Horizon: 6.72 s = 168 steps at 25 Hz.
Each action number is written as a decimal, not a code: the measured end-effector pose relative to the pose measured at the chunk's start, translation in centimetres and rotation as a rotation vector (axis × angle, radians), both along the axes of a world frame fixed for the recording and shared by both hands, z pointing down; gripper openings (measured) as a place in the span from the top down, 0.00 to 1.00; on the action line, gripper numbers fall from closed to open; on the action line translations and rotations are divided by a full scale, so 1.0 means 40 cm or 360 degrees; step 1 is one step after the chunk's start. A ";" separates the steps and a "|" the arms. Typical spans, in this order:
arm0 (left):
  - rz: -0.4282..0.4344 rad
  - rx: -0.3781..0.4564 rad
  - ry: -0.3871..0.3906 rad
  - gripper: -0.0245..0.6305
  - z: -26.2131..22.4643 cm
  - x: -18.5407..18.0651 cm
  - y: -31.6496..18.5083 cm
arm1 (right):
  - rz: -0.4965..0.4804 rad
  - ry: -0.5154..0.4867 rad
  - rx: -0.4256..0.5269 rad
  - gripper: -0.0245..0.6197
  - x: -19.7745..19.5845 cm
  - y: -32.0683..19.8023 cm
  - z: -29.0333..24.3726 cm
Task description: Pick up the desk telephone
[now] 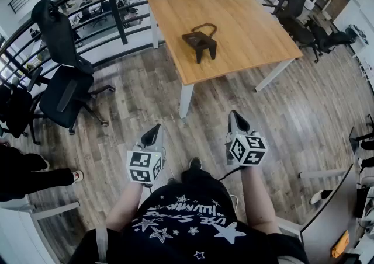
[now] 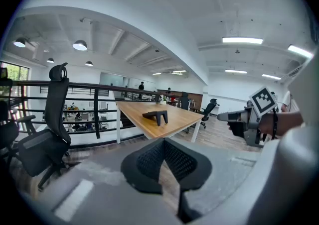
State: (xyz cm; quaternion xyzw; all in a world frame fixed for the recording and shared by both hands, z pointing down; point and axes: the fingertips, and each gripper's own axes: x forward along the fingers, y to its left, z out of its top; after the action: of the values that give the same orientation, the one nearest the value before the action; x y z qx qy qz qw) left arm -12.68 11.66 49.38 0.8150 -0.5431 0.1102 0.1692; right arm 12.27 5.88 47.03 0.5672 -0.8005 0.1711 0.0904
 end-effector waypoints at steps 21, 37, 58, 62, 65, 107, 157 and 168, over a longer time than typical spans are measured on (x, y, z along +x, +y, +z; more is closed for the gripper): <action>0.0026 -0.0095 0.0041 0.96 0.040 -0.032 0.065 | -0.0124 0.0067 -0.0006 0.96 -0.093 0.086 0.008; -0.0048 -0.0148 0.0012 0.96 0.060 -0.081 -0.089 | -0.0109 -0.0195 -0.0067 0.96 -0.145 -0.168 0.051; -0.0193 -0.0171 -0.0072 0.96 0.061 0.086 -0.515 | -0.0160 -0.0853 -0.0482 0.86 -0.041 -0.635 0.150; -0.0244 -0.0214 -0.0064 0.96 0.080 0.100 -0.546 | -0.0170 -0.1178 -0.0569 0.71 -0.052 -0.689 0.164; -0.0279 -0.0244 -0.0060 0.96 0.084 0.092 -0.551 | -0.0156 -0.1312 -0.0625 0.65 -0.071 -0.718 0.172; 0.0009 -0.0366 0.0078 0.96 0.151 -0.094 -1.119 | 0.0418 -0.1579 -0.0926 0.59 -0.195 -1.097 0.335; -0.0092 -0.0335 0.0072 0.96 0.098 0.096 -0.783 | -0.0139 -0.1857 -0.0616 0.66 -0.027 -0.795 0.081; -0.0173 -0.0336 0.0062 0.96 0.085 0.167 -0.608 | -0.0255 -0.1875 -0.0636 0.66 0.039 -0.648 0.079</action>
State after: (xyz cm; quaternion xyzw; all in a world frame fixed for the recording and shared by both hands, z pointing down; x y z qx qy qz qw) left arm -6.02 -12.68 52.78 0.7641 -0.5684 0.1415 0.2703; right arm 13.83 -20.04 50.18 0.2881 -0.7085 0.5941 -0.2491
